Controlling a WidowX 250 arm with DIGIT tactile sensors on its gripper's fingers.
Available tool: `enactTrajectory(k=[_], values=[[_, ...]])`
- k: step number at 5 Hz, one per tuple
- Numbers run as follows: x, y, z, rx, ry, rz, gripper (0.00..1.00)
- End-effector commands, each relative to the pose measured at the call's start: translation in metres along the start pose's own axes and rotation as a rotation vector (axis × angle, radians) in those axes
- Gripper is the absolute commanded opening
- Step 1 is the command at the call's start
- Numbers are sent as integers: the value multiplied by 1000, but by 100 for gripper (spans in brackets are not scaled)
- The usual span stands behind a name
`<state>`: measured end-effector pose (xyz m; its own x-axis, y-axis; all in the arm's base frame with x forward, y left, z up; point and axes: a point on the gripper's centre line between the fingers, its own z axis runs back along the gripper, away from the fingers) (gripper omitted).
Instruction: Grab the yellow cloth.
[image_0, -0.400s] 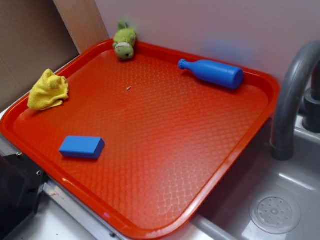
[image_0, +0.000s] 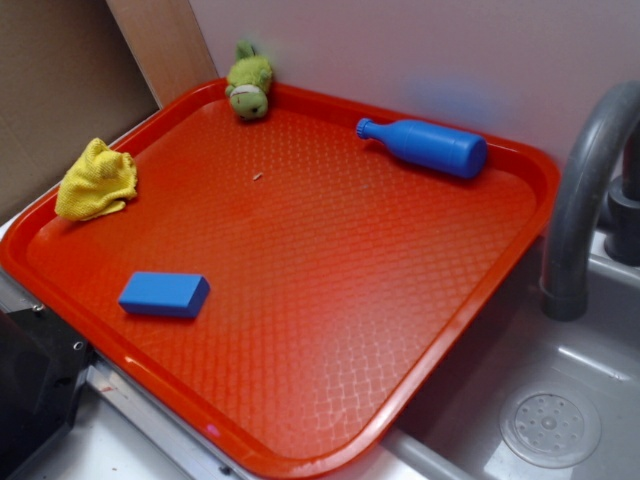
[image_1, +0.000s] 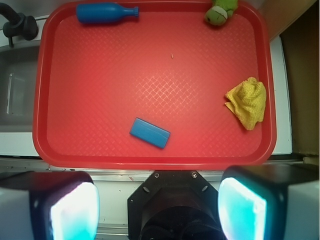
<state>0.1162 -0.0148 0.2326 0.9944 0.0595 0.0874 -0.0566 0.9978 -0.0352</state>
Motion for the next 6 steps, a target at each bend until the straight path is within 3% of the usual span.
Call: enactTrajectory(k=[1,2,3,4,6], values=[[38,69,-81,46,70,495,100],[40,109,-125,93,47,743,100],[39,131,-154,95,-20,817,100],[33,145,-181,129,-54,777,100],[39,173,-184,187,-113,666,100]])
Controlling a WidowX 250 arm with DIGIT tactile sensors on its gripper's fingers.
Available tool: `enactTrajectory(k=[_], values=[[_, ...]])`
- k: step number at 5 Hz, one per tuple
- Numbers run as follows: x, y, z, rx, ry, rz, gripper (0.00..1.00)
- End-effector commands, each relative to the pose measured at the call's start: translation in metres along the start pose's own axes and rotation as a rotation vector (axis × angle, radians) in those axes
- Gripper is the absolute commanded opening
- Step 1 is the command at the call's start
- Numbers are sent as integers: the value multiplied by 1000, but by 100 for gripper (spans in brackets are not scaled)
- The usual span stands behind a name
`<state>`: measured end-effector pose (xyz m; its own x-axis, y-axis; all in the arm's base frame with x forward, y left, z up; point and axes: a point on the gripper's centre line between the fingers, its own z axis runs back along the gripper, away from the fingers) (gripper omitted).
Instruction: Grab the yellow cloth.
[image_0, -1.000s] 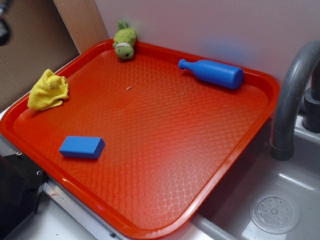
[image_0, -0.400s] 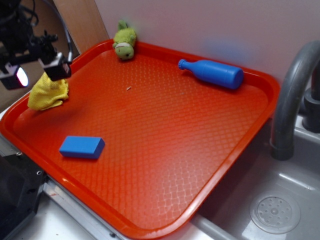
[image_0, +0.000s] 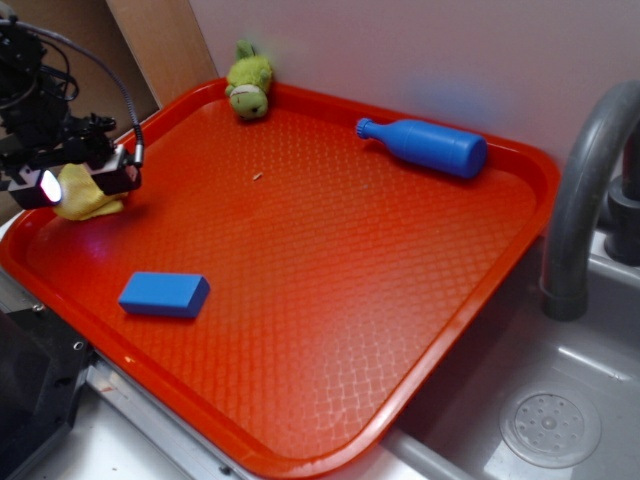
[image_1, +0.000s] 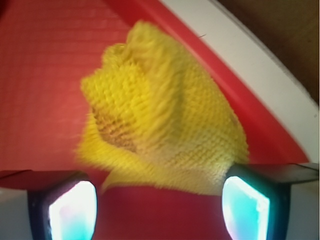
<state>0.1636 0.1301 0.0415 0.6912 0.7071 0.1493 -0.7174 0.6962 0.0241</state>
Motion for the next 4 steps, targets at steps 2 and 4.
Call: enactTrajectory(k=[2,4], values=[[46,1,5,-25,-84,-216,100],[38,5,-18,-8,-55,-170,0]])
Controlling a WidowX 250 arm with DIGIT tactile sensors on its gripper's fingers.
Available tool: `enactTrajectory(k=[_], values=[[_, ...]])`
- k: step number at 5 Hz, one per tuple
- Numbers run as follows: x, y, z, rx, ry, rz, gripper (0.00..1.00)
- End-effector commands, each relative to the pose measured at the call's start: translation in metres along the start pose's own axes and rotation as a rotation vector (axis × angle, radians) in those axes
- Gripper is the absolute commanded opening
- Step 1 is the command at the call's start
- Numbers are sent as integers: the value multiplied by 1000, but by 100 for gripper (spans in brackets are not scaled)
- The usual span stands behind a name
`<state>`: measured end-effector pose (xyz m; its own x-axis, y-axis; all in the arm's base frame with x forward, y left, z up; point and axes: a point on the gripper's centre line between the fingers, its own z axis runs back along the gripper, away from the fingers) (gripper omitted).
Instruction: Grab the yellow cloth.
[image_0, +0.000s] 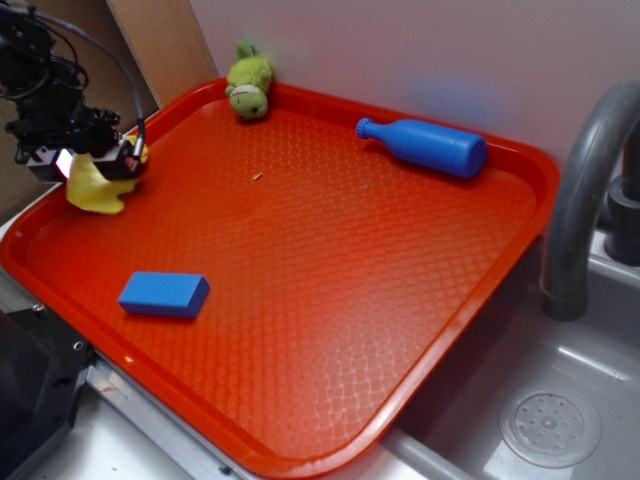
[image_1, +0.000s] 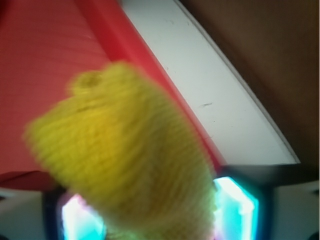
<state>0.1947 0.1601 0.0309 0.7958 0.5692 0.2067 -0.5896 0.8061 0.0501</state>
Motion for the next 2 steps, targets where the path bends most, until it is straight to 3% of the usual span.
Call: enactTrajectory(k=[1,2], values=[[-6,6,-1,1,-6,15,0],[-6,7,5,-4,-4,4,0]])
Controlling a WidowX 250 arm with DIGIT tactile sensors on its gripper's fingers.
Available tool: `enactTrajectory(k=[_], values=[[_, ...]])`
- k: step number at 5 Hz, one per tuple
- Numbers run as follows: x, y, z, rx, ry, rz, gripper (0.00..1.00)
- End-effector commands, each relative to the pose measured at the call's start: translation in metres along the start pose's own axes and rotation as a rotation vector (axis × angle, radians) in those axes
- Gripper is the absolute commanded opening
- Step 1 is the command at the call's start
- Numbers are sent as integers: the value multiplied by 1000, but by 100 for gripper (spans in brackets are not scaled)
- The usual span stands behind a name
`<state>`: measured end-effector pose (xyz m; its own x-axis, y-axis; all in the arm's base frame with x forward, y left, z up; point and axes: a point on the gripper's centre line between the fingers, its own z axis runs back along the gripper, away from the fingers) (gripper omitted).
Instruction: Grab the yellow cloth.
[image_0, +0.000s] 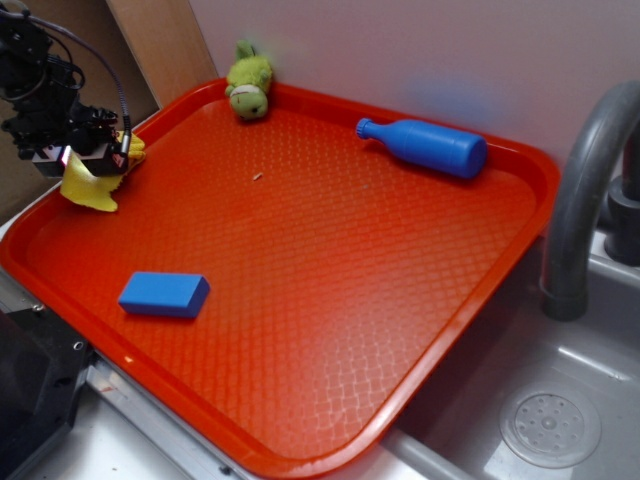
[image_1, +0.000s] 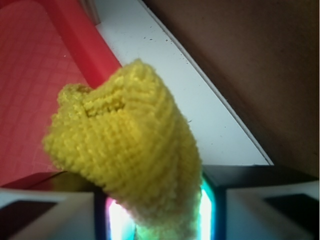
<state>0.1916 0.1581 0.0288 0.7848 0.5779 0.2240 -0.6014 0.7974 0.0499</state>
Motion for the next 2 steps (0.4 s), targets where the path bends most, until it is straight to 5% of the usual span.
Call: enactTrajectory(k=[1,2], values=[[-2,5,16,-13,17,-46,0],[-17,-15,72,-126,10,-208,0]])
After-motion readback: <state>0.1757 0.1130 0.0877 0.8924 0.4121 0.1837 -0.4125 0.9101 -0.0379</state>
